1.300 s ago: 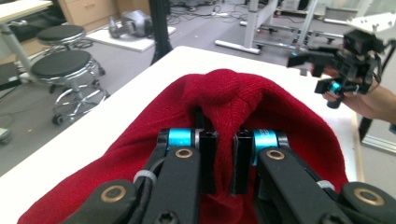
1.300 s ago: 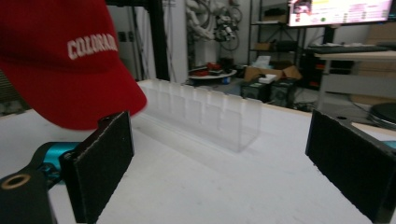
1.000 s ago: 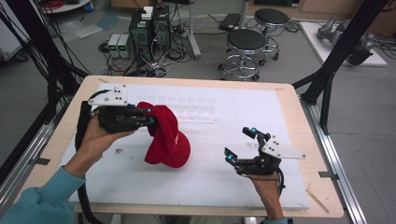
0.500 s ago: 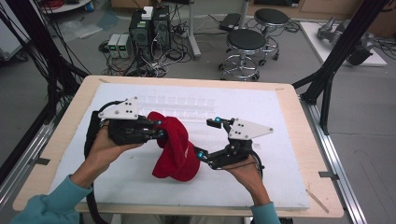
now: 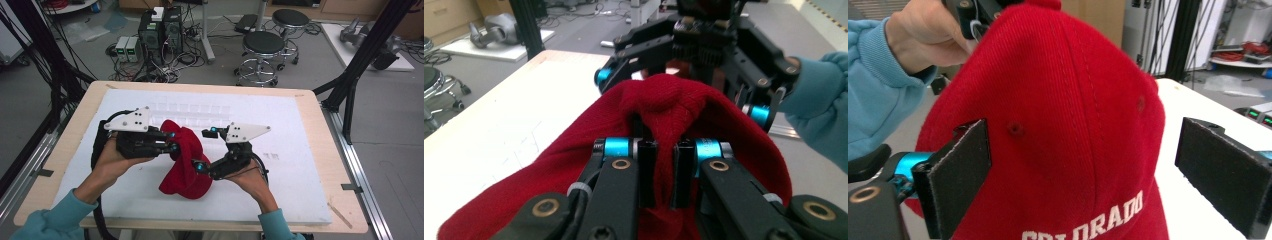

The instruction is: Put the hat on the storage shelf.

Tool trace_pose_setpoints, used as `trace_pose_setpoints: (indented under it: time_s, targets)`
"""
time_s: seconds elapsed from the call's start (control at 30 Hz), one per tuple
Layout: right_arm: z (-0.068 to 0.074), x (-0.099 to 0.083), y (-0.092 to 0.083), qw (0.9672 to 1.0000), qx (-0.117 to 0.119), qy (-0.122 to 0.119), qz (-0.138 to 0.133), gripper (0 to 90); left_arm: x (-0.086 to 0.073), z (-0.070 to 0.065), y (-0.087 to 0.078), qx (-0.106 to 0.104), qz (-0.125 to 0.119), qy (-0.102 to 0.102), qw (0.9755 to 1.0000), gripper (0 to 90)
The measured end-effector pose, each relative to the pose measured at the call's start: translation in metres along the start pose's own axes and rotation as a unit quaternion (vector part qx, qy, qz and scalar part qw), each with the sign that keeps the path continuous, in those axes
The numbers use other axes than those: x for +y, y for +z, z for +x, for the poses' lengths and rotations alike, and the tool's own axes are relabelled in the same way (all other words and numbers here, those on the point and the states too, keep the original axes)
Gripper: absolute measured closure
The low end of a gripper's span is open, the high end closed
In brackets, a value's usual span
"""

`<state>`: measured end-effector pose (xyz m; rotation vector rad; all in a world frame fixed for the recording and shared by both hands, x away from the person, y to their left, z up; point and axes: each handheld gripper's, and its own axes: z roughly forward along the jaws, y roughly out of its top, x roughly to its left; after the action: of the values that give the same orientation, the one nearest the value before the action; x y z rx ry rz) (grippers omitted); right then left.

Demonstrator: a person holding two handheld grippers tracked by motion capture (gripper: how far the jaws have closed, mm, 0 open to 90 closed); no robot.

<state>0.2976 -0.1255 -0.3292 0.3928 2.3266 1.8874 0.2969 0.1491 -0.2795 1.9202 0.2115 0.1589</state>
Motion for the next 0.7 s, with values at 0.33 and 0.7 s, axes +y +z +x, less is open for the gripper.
trace_pose_setpoints:
  time_s: [0.33,0.7]
  targets:
    - [-0.0010,0.0010,0.0067,0.9991,0.041,-0.003,0.002,32.8,0.0034,-0.0033,-0.0009,-0.011,-0.011,0.003,0.9999,85.5]
    - [0.0016,0.0026,0.0064,0.9975,0.064,-0.020,0.021,81.4,0.0028,-0.0041,-0.0010,-0.017,-0.012,0.005,0.9998,85.6]
